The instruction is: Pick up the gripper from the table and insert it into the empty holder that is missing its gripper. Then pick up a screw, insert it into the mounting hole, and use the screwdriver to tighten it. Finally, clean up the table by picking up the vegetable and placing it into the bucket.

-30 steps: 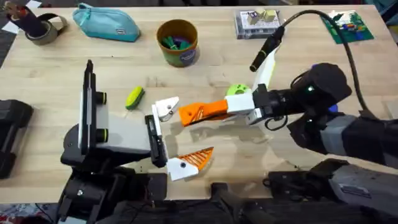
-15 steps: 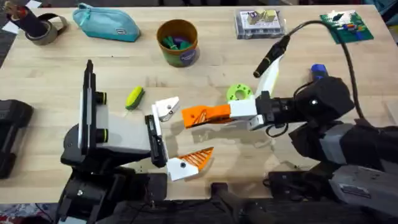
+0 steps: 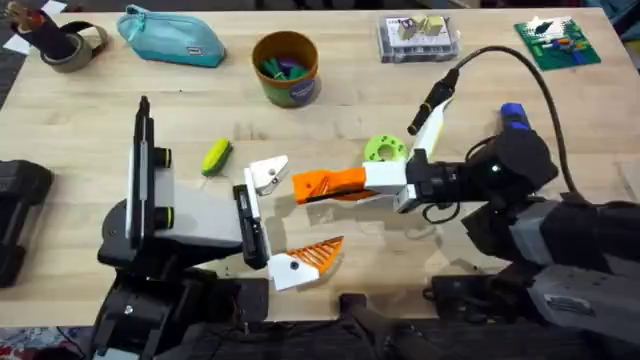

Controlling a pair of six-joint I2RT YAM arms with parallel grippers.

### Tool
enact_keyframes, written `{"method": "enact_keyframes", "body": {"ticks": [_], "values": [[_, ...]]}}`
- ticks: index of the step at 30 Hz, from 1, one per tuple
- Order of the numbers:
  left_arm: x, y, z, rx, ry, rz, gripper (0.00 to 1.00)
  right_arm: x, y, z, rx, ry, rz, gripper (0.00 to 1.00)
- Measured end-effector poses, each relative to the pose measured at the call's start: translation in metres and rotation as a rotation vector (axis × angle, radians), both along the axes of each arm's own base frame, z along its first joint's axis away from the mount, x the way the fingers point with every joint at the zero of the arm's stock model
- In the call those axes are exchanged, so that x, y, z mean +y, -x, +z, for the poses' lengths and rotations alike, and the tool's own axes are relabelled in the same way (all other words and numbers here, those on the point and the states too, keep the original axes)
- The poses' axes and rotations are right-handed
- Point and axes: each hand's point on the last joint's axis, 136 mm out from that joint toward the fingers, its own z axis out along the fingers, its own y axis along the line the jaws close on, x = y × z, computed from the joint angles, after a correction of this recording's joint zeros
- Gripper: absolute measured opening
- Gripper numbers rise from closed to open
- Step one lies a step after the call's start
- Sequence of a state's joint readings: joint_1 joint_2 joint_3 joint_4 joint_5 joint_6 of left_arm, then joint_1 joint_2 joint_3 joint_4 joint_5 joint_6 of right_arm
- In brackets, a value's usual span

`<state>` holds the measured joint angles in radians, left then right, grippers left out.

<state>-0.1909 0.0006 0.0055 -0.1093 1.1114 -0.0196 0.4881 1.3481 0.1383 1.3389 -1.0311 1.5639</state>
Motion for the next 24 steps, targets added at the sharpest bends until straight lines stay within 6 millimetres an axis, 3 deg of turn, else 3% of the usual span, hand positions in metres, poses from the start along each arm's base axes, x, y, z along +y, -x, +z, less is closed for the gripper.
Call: {"method": "enact_keyframes", "body": {"ticks": [12,24], "values": [[0.000,0.000,0.000,0.000,0.000,0.000,0.989,0.005,-0.002,-0.011,0.037,0.021,-0.009,0.023],[0.000,0.000,0.000,0.000,0.000,0.000,0.989,0.009,-0.004,-0.005,-0.004,0.011,0.001,0.023]]}}
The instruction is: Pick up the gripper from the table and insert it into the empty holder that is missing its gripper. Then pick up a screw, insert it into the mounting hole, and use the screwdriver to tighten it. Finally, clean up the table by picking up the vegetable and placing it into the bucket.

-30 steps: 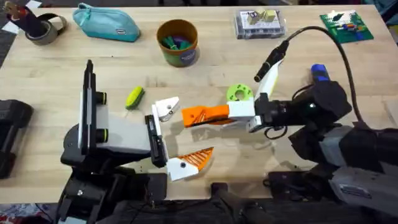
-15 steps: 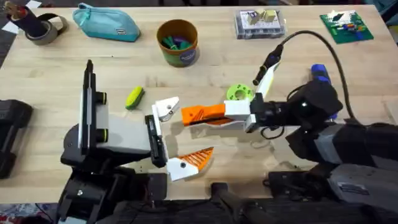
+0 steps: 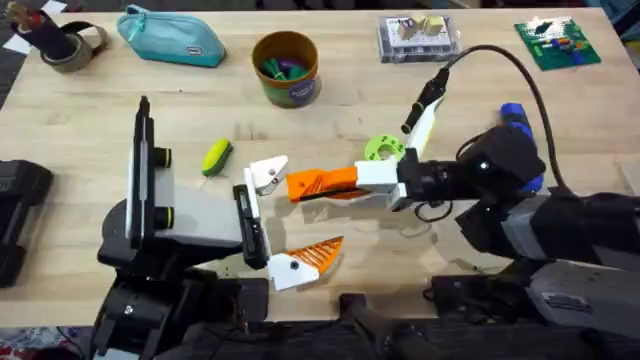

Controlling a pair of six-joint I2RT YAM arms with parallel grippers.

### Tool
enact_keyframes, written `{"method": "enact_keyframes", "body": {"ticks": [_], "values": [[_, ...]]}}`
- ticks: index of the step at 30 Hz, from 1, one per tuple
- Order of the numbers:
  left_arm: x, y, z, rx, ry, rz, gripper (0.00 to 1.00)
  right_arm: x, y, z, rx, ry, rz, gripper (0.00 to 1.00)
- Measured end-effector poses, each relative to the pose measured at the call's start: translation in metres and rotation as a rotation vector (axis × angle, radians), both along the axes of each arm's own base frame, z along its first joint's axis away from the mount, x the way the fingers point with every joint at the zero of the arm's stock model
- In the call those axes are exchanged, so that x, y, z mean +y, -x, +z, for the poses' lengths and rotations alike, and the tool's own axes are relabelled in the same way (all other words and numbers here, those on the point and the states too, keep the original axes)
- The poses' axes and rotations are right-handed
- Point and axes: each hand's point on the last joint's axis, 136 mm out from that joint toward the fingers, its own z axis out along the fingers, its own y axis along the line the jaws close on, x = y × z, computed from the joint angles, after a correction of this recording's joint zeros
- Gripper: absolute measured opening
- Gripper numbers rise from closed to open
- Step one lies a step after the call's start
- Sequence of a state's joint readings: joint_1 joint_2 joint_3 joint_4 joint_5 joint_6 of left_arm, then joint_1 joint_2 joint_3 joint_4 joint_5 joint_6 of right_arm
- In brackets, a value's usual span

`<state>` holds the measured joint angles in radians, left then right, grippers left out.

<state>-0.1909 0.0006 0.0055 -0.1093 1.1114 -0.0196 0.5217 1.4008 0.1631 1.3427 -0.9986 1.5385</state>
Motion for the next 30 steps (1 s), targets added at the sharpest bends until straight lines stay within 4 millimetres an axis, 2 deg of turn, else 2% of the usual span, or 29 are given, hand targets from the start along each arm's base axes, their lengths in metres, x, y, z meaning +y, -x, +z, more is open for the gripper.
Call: {"method": "enact_keyframes", "body": {"ticks": [30], "values": [[0.0000,0.0000,0.0000,0.000,0.000,0.000,0.989,0.0083,0.0046,0.0056,-0.076,-0.010,0.022,0.023]]}}
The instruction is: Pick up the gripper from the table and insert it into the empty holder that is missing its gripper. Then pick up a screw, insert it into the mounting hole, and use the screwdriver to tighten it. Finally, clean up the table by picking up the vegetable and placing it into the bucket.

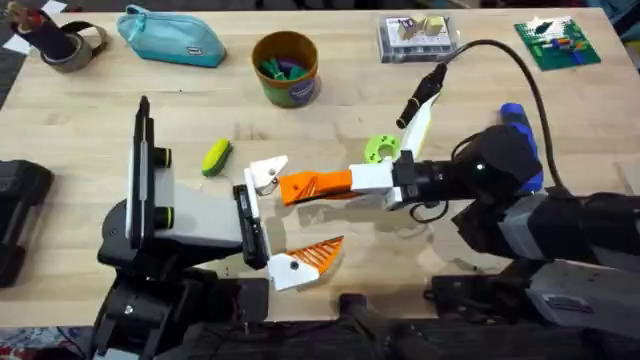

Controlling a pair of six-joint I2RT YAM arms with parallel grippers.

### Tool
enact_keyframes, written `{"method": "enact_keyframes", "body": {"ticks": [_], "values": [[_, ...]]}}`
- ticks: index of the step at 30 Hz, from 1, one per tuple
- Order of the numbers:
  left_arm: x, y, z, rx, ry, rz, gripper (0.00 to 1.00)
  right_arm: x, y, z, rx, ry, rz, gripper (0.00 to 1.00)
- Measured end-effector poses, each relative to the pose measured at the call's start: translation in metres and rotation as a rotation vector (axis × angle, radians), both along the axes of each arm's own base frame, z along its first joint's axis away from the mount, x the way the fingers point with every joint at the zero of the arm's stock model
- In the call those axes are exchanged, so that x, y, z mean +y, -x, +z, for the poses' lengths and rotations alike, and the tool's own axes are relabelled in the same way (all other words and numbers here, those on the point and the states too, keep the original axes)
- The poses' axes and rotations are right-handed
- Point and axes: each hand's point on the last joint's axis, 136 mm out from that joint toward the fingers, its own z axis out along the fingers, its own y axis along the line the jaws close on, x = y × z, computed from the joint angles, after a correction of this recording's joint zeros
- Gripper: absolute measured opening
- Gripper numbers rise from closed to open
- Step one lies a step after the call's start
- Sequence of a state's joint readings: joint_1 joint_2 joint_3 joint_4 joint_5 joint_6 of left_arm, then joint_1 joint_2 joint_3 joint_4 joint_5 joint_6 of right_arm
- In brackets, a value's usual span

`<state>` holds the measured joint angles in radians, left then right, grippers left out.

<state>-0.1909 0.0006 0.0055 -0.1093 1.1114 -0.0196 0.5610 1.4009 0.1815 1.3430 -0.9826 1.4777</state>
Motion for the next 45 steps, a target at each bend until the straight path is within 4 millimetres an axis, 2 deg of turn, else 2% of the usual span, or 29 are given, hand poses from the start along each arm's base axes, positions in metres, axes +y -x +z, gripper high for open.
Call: {"method": "enact_keyframes", "body": {"ticks": [32,45], "values": [[0.000,0.000,0.000,0.000,0.000,0.001,0.989,0.008,-0.007,-0.003,-0.005,0.007,-0.023,0.023],[0.001,-0.002,0.000,0.004,0.000,0.014,0.989,0.034,-0.024,-0.005,0.019,0.014,0.016,0.023]]}}
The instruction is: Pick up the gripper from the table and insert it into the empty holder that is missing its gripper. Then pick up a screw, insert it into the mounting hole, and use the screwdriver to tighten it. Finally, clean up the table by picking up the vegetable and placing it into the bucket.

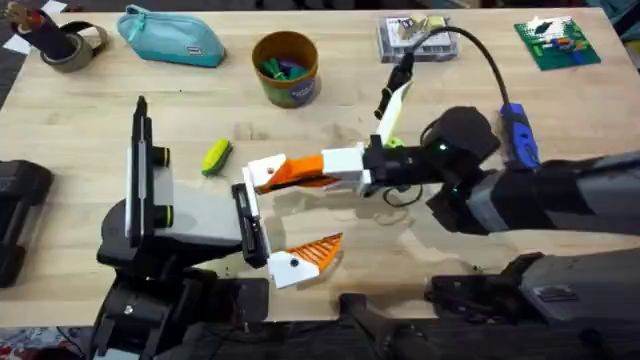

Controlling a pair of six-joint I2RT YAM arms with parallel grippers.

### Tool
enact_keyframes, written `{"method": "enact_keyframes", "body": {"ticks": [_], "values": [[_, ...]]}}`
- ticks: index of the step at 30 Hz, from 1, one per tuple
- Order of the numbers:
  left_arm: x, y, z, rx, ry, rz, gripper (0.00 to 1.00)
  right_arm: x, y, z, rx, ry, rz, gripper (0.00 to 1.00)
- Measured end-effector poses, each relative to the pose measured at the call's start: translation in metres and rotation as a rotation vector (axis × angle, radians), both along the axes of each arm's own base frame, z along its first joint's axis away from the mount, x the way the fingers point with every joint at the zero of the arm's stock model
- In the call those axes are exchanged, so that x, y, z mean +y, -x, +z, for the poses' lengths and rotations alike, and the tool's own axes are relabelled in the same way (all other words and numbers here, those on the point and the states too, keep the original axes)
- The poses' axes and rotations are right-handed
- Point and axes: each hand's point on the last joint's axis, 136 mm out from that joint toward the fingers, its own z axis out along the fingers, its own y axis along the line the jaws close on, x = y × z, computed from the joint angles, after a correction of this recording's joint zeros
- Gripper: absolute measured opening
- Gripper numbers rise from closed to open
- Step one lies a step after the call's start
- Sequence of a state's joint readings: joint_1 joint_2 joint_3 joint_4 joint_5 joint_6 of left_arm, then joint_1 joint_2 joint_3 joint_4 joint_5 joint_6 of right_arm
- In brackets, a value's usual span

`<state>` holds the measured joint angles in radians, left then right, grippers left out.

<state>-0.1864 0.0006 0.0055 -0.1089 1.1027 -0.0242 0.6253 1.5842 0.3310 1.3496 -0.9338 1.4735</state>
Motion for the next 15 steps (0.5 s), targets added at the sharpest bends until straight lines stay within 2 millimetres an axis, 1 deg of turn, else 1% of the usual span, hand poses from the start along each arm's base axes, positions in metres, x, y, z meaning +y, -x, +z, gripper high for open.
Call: {"method": "enact_keyframes", "body": {"ticks": [8,15], "values": [[0.0023,-0.0057,0.0001,0.006,0.001,0.034,0.989,0.0090,-0.0095,-0.0009,0.001,-0.001,0.013,0.023],[0.0027,-0.0066,0.0001,0.006,0.001,0.040,0.989,0.0104,-0.0094,-0.0002,0.004,-0.002,0.015,0.023]]}}
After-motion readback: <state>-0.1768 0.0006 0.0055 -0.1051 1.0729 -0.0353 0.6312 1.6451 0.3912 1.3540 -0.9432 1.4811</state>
